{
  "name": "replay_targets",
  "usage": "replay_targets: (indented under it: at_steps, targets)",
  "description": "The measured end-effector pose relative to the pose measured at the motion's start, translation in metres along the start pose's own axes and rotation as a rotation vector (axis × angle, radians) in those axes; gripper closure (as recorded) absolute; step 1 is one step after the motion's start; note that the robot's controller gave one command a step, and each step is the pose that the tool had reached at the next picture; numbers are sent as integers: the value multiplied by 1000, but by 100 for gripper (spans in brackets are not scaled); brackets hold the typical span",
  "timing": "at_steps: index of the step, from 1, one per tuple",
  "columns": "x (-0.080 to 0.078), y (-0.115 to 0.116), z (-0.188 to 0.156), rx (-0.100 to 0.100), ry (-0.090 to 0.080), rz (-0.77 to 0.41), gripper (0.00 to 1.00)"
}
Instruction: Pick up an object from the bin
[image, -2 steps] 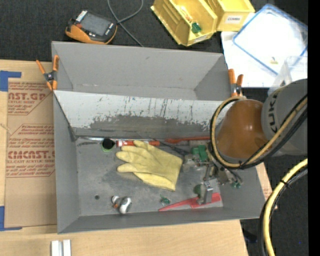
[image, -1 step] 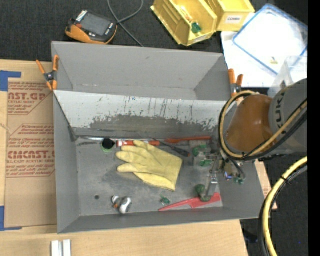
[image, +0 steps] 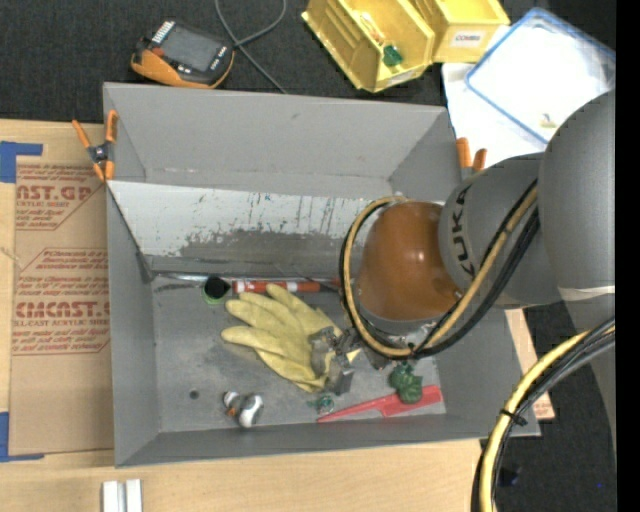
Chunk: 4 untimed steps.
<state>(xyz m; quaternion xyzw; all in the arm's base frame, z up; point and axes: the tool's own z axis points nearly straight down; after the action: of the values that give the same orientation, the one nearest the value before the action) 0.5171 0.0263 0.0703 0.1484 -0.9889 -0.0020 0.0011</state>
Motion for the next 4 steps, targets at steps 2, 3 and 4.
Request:
replay_targets:
  at_steps: [2, 3, 4]
  targets:
    - [0, 0, 0, 1, 0, 0, 100]
    - [0, 0, 0, 1, 0, 0, 100]
    - [0, 0, 0, 1, 0, 0, 100]
